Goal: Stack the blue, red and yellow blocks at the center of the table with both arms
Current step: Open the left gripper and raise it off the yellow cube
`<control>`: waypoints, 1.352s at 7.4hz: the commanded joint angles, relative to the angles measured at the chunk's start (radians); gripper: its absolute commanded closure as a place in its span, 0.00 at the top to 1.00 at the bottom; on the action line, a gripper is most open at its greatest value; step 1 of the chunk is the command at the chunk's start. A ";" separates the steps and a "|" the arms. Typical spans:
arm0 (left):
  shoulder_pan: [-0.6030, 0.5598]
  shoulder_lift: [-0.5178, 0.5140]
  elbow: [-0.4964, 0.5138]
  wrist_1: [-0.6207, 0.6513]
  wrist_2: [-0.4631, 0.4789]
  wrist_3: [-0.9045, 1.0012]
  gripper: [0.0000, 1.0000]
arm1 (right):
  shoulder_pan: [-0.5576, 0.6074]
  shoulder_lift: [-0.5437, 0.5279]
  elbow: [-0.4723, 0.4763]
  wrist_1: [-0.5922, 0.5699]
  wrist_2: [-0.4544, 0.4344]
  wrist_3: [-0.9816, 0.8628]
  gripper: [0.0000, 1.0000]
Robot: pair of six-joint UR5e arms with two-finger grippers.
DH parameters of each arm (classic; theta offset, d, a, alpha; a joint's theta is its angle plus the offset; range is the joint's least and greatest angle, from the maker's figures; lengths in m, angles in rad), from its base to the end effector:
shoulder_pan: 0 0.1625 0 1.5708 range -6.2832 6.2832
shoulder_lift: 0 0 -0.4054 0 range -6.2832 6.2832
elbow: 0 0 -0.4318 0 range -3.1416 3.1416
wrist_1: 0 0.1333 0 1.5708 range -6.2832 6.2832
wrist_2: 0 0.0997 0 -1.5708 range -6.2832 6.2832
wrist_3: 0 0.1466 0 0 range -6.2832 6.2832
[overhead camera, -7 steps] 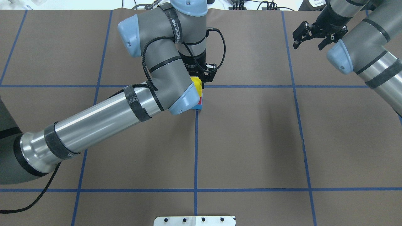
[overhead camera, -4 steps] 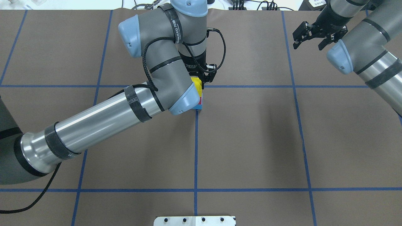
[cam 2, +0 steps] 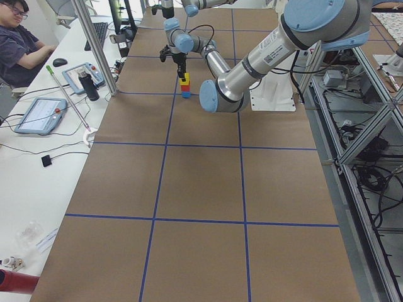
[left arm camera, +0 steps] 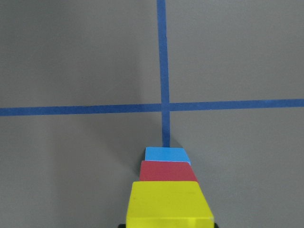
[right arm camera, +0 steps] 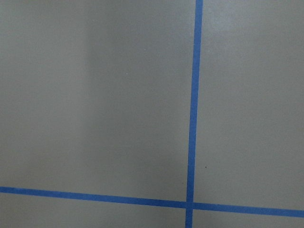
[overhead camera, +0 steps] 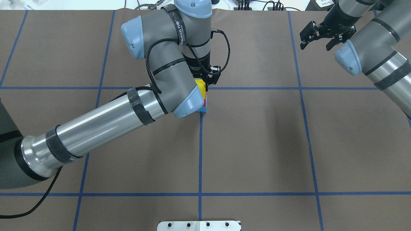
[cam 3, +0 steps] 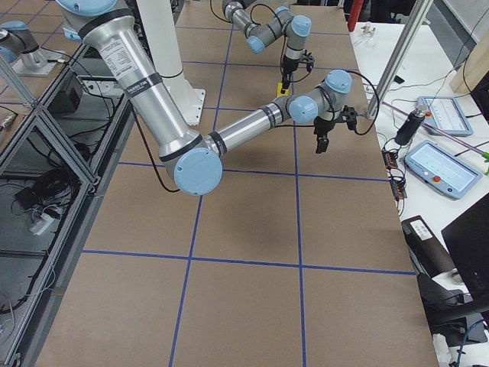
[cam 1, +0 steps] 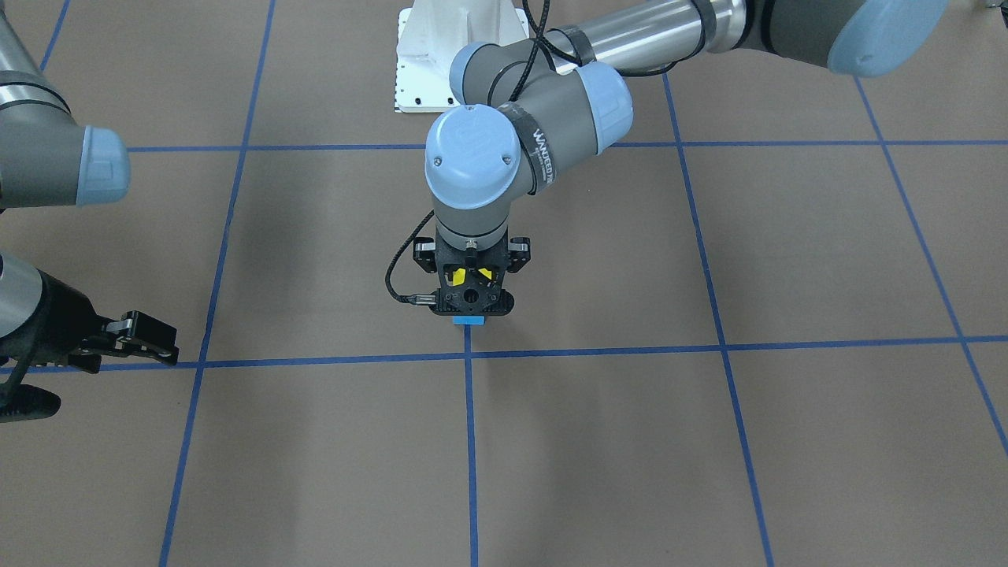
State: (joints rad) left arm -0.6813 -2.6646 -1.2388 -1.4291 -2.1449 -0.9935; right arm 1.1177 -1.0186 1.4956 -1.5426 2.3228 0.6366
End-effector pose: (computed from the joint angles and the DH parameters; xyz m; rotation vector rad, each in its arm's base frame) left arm 0.6072 -0.5615 0.0928 -0.0941 0.8133 0.0798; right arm -0.2921 -0.6756 0.3548 0.0300 -0.8770 -0.0183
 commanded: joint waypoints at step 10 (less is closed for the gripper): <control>-0.050 0.006 -0.146 0.111 0.002 0.004 0.99 | 0.028 0.002 0.003 -0.002 0.027 0.000 0.99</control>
State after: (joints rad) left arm -0.6980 -2.6628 -1.3045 -1.3842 -2.1423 -0.9964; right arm 1.1428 -1.0171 1.4979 -1.5447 2.3469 0.6366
